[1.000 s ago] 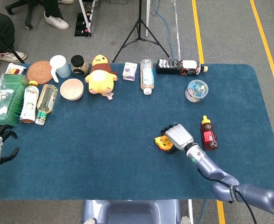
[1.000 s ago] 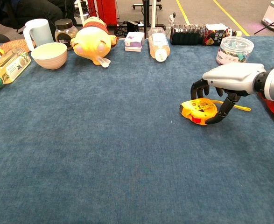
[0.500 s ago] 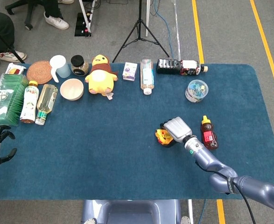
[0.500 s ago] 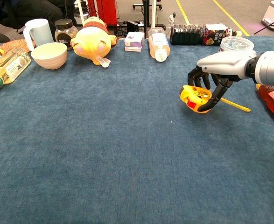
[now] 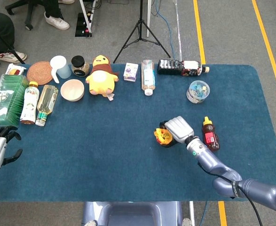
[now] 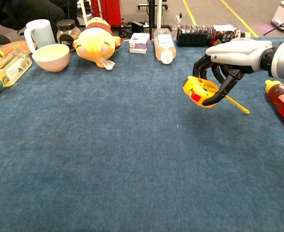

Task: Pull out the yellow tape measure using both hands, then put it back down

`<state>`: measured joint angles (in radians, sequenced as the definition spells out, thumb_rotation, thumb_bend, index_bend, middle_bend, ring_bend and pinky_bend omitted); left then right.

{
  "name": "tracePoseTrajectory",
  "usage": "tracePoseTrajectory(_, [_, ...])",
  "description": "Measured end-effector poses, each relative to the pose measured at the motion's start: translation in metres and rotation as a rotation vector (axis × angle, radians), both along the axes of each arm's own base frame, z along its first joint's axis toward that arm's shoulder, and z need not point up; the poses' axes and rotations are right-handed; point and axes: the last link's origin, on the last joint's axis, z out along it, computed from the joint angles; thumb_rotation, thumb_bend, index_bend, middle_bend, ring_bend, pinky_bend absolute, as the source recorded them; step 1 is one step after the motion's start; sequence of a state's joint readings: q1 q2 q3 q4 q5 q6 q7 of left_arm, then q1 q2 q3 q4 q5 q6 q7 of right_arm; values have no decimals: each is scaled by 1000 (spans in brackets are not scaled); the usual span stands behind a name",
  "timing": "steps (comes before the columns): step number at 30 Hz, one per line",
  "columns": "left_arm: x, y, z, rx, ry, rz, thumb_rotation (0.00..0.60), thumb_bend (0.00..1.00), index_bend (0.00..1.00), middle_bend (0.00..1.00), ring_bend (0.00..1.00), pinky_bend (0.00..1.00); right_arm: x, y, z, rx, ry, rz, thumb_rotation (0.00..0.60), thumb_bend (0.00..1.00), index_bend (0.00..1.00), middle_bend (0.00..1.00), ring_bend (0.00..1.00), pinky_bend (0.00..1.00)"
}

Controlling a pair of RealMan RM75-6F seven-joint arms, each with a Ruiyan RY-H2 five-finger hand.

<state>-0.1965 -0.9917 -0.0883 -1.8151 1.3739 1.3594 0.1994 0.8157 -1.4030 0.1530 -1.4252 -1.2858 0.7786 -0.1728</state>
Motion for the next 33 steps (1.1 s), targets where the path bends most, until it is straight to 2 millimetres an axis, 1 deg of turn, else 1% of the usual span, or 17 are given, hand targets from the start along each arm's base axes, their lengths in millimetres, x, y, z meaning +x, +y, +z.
tracePoseTrajectory(6, [11,9,-8,-47,-26,-20,600,245,436,310,291,384,6,8,9,-2,-8,35,413,216,595,619,602,583])
tracePoseTrajectory(10, [22,20,-16,-94,-32,-40,600,246,436,316,297,388,10,14,15,2,-13,59,415,215,595,619,601,580])
tracePoseTrajectory(18, [44,36,-27,-161,-22,-89,600,246,437,355,344,438,14,21,18,6,-13,81,412,216,594,620,599,577])
tracePoseTrajectory(23, [63,50,-38,-223,-17,-139,600,245,437,383,375,478,17,22,19,-3,-11,98,414,216,595,620,598,577])
tracePoseTrajectory(28, [87,65,-52,-288,-16,-194,600,245,437,439,434,553,22,24,20,-5,-4,118,415,216,595,620,598,577])
tracePoseTrajectory(33, [111,79,-69,-352,-16,-252,600,245,436,467,474,623,25,26,20,-5,7,140,415,216,595,620,598,577])
